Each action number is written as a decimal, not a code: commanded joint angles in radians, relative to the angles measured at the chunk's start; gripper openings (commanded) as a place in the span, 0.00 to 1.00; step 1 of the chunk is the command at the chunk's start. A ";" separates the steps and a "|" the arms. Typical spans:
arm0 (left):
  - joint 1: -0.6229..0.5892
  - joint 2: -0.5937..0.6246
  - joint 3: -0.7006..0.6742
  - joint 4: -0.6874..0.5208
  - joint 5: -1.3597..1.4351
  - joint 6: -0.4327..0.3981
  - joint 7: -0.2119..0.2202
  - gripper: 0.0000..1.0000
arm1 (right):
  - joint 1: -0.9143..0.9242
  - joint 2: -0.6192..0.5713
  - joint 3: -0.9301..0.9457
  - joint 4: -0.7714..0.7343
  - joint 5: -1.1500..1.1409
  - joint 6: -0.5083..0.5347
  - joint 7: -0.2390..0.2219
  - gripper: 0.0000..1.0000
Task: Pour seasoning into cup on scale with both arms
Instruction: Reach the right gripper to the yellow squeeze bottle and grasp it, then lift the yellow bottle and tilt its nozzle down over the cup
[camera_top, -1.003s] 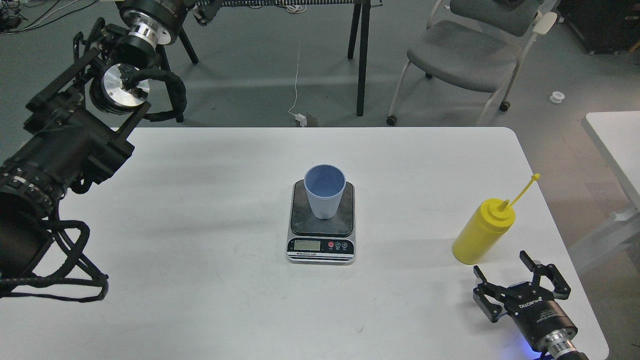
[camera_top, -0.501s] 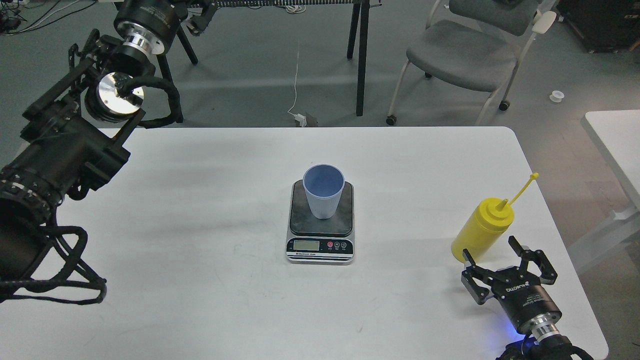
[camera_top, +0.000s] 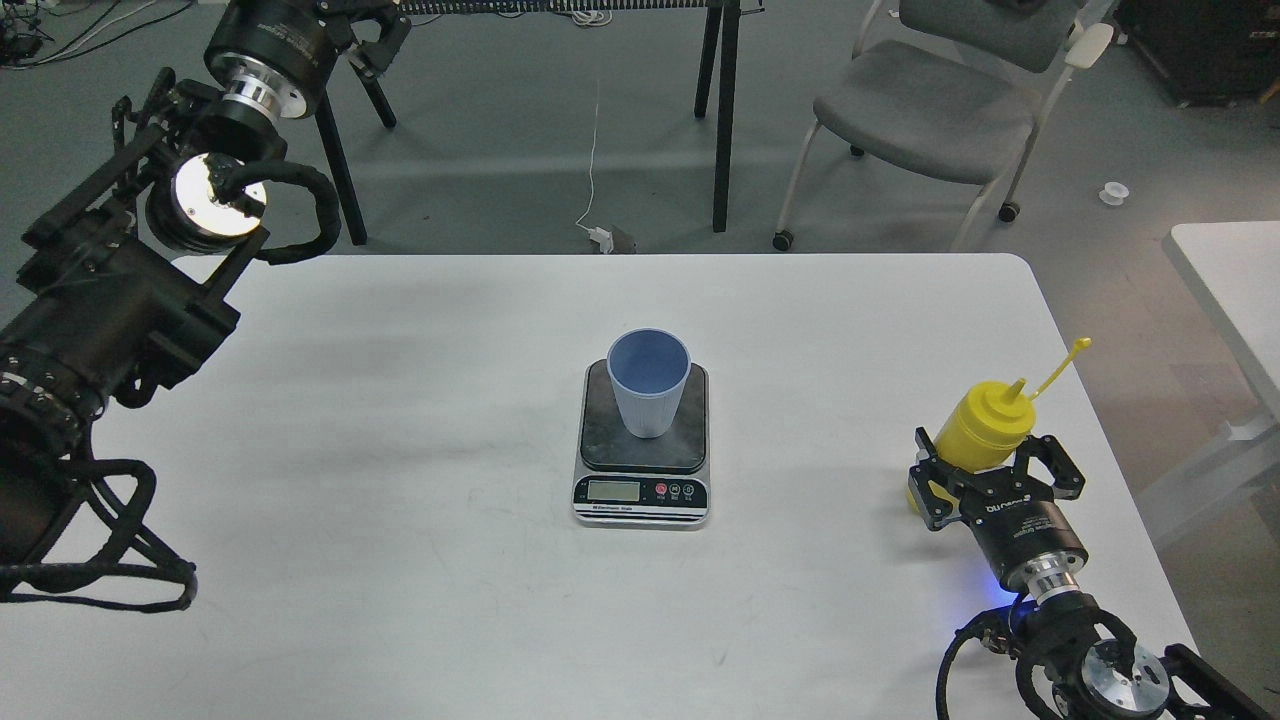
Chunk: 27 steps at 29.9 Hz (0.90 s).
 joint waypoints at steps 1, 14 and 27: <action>0.000 0.000 0.000 0.000 0.000 0.005 -0.001 0.99 | 0.015 -0.001 0.004 0.001 -0.016 0.000 0.024 0.45; 0.006 0.002 -0.012 -0.006 -0.005 -0.008 -0.001 0.99 | 0.283 -0.148 0.114 0.027 -0.412 0.000 0.030 0.41; 0.158 0.037 -0.074 -0.009 -0.005 -0.084 -0.012 0.99 | 0.633 -0.142 0.040 0.035 -1.229 0.000 0.030 0.39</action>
